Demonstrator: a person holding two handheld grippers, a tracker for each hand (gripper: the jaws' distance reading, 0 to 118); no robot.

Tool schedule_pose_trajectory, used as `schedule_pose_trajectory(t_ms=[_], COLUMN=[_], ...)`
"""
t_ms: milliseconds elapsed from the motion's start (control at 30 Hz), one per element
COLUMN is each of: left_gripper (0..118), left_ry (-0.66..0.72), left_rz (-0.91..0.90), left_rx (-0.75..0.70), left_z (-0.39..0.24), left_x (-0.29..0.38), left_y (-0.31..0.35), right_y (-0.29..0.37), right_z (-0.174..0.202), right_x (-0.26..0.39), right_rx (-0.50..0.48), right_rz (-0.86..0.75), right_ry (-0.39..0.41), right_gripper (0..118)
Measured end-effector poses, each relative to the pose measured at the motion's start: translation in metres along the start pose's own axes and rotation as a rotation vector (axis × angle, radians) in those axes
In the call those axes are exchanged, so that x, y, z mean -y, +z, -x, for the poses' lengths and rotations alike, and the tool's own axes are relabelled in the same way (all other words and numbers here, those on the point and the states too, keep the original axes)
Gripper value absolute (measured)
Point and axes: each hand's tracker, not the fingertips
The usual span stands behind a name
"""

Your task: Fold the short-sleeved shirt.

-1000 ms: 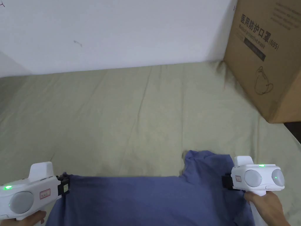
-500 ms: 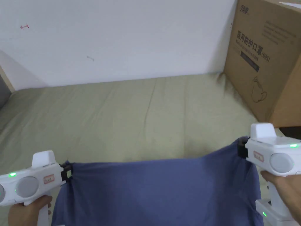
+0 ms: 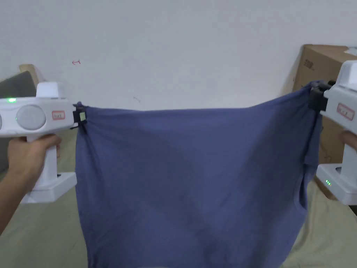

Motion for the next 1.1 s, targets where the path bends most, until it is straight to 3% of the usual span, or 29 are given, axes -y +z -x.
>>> schedule_pose_trajectory(t_ms=[267,500,767,1100], left_gripper=[0,0,0,0], left_ry=[-0.014,-0.039,-0.101,-0.096], left_rz=[-0.102,-0.133,-0.03,0.158], left_rx=[-0.021,-0.046,-0.054,-0.02], left_z=[-0.01,-0.021,-0.033,-0.026], left_x=[-0.087,-0.107,-0.042,0.093], left_y=[-0.02,-0.069,-0.148,-0.18], right_y=[-0.035,-0.081,-0.147,-0.129], right_z=[-0.006,-0.014,-0.035,-0.021], right_x=[-0.07,-0.079,0.012,0.156], right_rx=[0.003,0.0,0.005,0.002], right_rz=[-0.115,-0.134,-0.029,0.227], right_ry=[0.004,-0.011,-0.032,-0.111], right_gripper=[3,3,3,3])
